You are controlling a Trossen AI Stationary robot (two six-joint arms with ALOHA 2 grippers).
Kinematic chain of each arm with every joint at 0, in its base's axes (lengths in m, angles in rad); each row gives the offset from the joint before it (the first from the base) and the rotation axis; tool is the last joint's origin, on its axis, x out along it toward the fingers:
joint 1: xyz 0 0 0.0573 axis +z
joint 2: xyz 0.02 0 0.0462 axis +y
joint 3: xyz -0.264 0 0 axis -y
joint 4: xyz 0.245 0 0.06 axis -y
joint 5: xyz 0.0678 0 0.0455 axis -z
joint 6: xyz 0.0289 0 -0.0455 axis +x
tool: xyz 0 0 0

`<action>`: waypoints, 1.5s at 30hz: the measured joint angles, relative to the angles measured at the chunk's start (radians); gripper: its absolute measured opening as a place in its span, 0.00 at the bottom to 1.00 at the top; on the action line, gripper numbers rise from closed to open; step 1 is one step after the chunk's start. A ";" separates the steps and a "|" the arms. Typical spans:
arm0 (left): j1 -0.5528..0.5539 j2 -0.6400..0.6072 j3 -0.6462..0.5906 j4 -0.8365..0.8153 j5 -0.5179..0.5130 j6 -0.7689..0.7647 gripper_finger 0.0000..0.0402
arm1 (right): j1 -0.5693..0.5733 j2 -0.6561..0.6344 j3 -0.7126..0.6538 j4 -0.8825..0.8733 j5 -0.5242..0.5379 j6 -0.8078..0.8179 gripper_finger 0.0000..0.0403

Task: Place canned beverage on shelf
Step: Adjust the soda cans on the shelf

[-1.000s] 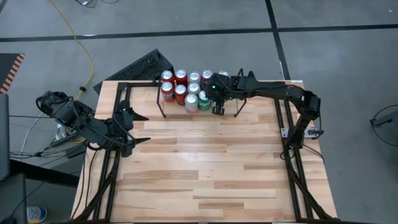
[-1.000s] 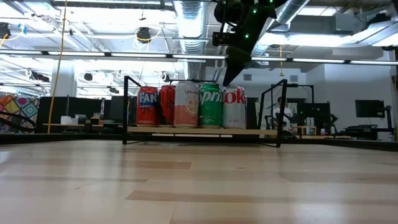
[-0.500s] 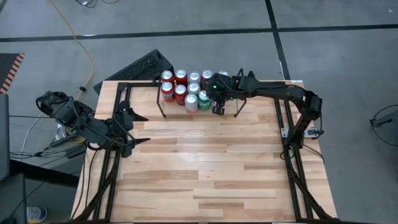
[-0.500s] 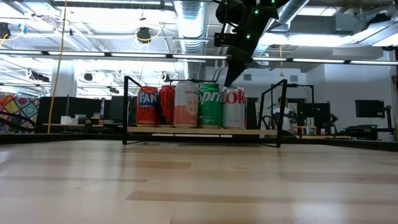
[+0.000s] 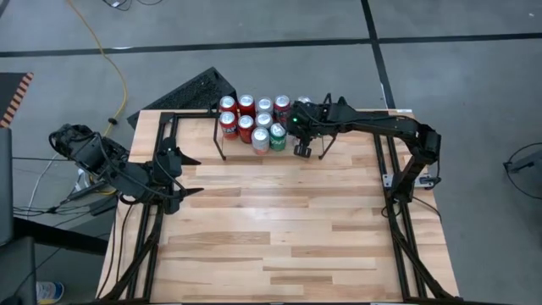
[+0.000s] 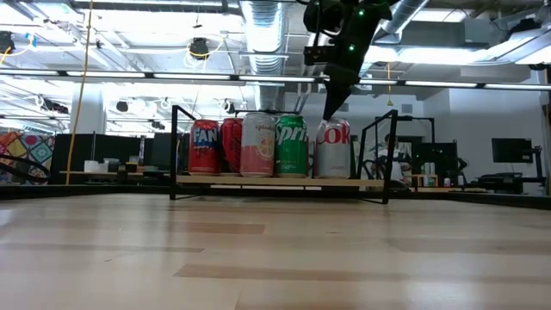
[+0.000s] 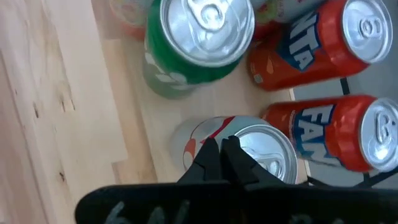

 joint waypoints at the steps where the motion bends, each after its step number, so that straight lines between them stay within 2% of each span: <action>1: 0.000 0.000 0.000 0.000 0.000 0.000 0.81 | 0.000 -0.001 0.000 -0.004 0.001 0.003 0.00; 18: 0.000 0.000 0.000 0.001 -0.001 -0.001 0.81 | 0.000 -0.005 0.000 -0.048 0.029 0.013 0.00; 25: 0.000 0.000 0.000 0.002 -0.001 -0.002 0.81 | 0.018 -0.050 -0.008 -0.040 0.019 0.010 0.00; 32: 0.000 0.000 0.000 0.003 -0.011 0.012 0.81 | 0.067 -0.095 -0.005 0.146 0.008 -0.026 0.00; 35: 0.000 0.000 0.000 0.004 -0.024 0.013 0.81 | 0.072 -0.094 -0.005 0.206 -0.033 -0.051 0.00; 42: 0.000 0.000 0.000 0.006 -0.025 0.011 0.81 | 0.060 -0.021 -0.001 0.354 -0.071 -0.083 0.00; 45: 0.000 0.000 0.000 0.006 -0.025 0.011 0.81 | 0.056 0.006 -0.002 0.350 -0.080 -0.092 0.00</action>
